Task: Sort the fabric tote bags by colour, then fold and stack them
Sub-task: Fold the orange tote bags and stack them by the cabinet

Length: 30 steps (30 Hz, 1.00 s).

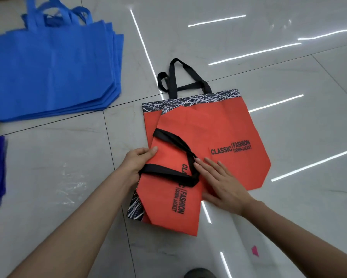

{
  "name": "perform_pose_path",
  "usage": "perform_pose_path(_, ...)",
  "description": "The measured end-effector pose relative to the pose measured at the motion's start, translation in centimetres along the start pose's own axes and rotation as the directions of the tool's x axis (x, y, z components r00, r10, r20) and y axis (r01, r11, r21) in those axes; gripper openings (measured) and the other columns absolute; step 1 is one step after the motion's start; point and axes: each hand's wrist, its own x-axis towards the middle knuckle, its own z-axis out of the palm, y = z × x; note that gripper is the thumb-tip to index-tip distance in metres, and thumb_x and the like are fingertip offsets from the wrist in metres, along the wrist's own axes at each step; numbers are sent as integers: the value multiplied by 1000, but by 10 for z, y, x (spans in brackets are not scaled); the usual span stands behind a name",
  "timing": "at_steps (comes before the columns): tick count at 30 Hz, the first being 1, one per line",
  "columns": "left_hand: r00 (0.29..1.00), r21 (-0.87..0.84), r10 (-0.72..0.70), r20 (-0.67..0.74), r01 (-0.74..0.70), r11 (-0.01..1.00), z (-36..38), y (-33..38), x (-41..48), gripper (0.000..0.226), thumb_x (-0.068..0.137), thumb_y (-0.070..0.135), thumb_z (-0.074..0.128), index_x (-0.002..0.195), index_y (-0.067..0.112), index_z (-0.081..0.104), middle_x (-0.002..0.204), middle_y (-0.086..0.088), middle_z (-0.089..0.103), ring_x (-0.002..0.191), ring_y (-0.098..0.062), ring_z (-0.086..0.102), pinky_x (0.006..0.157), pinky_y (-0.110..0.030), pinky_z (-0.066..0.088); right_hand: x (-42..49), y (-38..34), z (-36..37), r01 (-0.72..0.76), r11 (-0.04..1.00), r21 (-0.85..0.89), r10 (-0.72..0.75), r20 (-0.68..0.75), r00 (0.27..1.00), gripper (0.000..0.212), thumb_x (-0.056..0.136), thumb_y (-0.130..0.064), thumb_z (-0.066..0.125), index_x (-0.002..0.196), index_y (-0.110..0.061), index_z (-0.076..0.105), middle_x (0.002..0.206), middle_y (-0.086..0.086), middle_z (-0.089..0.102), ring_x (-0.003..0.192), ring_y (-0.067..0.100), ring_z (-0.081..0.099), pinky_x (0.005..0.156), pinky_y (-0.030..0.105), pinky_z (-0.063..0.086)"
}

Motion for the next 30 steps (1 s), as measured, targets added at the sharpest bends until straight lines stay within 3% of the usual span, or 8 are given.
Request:
perform_pose_path(6, 965, 148, 259, -50, -249, 957, -11, -9, 3, 5, 92, 18, 57, 97, 20, 56, 103, -15, 62, 78, -17, 60, 68, -28, 51, 7, -11, 2, -121, 958, 260, 132, -25, 991, 59, 91, -49, 31, 147, -43, 15, 154, -20, 12, 143, 1, 8, 118, 36, 8)
perform_pose_path(9, 842, 420, 492, 221, -537, 731, -32, -11, 3, 48, 93, -9, 42, 109, 33, 59, 120, -7, 49, 103, -6, 54, 81, -14, 46, 11, -13, -5, -155, 905, 396, 181, -29, 983, 66, 83, -55, 24, 145, -34, 22, 153, -17, 21, 142, 2, 14, 117, 31, 8)
perform_pose_path(12, 818, 534, 368, 442, -570, 625, -38, -6, -1, 51, 86, -18, 49, 105, 25, 67, 130, -4, 38, 123, -10, 40, 96, -8, 35, 13, -13, -6, -129, 864, 488, 214, -123, 969, 67, 83, -61, 35, 141, -28, 39, 145, -17, 36, 136, -1, 27, 113, 23, 15)
perform_pose_path(15, 828, 461, 428, 362, -558, 690, -23, 2, -10, 25, 84, -10, 58, 93, 13, 63, 108, 8, 57, 102, -5, 54, 86, -13, 41, 26, -22, -6, -216, 721, 659, 454, -213, 865, 35, 91, -51, 45, 92, -25, 68, 101, -17, 62, 100, 11, 53, 91, 34, 39)
perform_pose_path(18, 872, 380, 420, 250, -487, 786, -6, 5, -9, 18, 85, 23, 63, 74, 10, 58, 69, 4, 53, 66, -6, 51, 61, -15, 38, 46, -30, -13, -333, 571, 750, 662, -181, 727, 49, 93, -45, 52, 56, -18, 35, 57, -8, 37, 61, 13, 36, 63, 34, 30)
perform_pose_path(21, 914, 450, 400, 66, -385, 805, 0, -2, 8, 52, 75, 60, 62, 59, 14, 41, 55, 3, 38, 54, -12, 36, 54, -26, 25, 66, -29, -18, -382, 482, 789, 761, -160, 629, 52, 93, -40, 56, 55, -19, 27, 51, -6, 27, 53, 10, 26, 55, 35, 23)
perform_pose_path(24, 882, 501, 455, -124, -340, 796, 15, -2, 17, 51, 80, 49, 66, 55, 16, 37, 45, 12, 39, 52, -14, 36, 51, -24, 25, 81, -27, -20, -473, 428, 770, 838, -143, 527, 51, 94, -41, 52, 54, -16, 32, 52, -2, 36, 56, 17, 36, 59, 38, 30)
perform_pose_path(30, 816, 578, 533, -222, -330, 746, 28, 1, 28, 50, 78, 38, 73, 107, 8, 46, 89, -7, 56, 84, -26, 55, 69, -32, 39, 100, -32, -19, -718, 376, 586, 921, -155, 356, 40, 92, -38, 53, 118, -8, 46, 112, 19, 63, 106, 37, 56, 86, 42, 41)
